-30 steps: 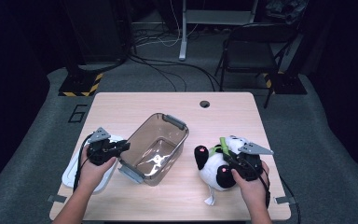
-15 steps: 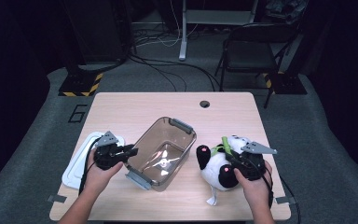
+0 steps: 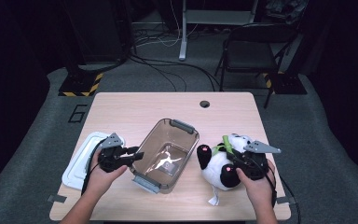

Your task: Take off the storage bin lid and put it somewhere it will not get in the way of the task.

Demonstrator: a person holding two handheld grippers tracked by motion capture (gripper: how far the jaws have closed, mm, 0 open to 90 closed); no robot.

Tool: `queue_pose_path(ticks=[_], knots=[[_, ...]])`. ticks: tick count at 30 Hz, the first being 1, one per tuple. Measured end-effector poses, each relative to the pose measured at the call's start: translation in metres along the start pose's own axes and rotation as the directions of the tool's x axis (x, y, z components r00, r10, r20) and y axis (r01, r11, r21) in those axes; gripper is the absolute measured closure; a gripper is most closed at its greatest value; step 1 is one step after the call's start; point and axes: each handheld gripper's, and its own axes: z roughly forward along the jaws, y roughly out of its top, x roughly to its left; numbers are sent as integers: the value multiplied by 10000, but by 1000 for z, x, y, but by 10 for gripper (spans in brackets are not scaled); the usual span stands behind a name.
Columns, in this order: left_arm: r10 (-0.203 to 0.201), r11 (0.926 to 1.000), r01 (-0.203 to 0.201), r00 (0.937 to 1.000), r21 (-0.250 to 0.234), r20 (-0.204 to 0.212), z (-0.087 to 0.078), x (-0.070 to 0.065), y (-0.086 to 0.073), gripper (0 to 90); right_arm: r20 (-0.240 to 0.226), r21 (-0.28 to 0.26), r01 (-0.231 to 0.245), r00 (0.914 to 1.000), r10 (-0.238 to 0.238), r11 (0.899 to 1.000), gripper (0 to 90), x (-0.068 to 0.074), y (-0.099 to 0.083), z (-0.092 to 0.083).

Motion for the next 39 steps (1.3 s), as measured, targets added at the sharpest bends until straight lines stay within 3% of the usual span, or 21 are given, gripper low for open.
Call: queue_pose_path(ticks=[5,13,18,24,31,39], knots=[[-99,9992,94,9999,-383,-127,-6,2,2,532,-139,-11,112,9998,-112,9999,761,0,2,-4],[-299,9967,271,9989,-761,-352,-16,8,4,504,-562,-242,485,9972,-498,9985,761,0,10,-14],[-309,9975,290,9991,-641,-287,-14,10,4,503,-1025,-399,863,9907,-900,9955,761,1,16,-22],[-365,9981,363,9993,-506,-36,-10,10,2,510,-1700,-595,1236,9766,-1320,9906,761,1,26,-35],[-211,9992,221,9993,-333,293,-4,5,1,565,-1900,-1166,1214,9714,-1421,9857,761,8,40,-45],[-28,9999,32,9994,-107,349,-4,1,-2,621,-2168,-1535,1142,9652,-1462,9815,761,19,55,-41]])
